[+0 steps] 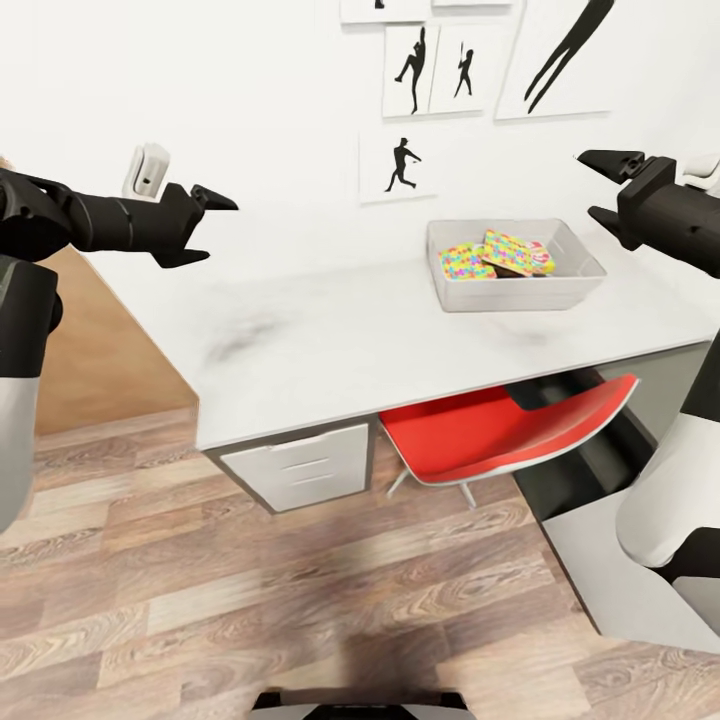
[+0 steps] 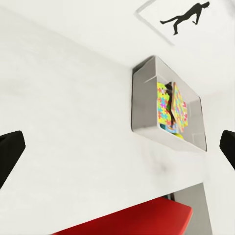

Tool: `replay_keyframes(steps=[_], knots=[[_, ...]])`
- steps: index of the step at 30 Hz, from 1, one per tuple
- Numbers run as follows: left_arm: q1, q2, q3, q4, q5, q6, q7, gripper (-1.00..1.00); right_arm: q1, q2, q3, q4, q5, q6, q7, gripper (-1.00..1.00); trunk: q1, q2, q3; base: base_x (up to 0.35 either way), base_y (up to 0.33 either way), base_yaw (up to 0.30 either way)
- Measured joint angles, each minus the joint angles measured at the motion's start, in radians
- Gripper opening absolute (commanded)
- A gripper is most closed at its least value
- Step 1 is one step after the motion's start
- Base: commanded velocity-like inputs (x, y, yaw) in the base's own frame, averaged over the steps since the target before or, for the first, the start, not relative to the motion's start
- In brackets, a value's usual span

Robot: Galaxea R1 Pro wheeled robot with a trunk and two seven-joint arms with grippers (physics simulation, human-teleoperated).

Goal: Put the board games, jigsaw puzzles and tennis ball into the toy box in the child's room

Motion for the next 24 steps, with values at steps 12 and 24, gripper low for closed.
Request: replay_keyframes(steps=[12, 24], knots=[[0.028, -0.002, 0.000, -0.002, 0.000, 0.000, 0.000, 1.00, 0.015, -0.019, -0.002, 0.000, -0.003, 0.000, 0.004, 1.00, 0.000, 0.000, 0.020, 0.000, 0.274, 0.000], [0.045, -0.001, -0.002, -0.006, -0.001, 0.000, 0.000, 1.00, 0.028, -0.029, -0.006, 0.000, -0.008, 0.000, 0.006, 1.00, 0.000, 0.000, 0.039, 0.000, 0.200, 0.000]])
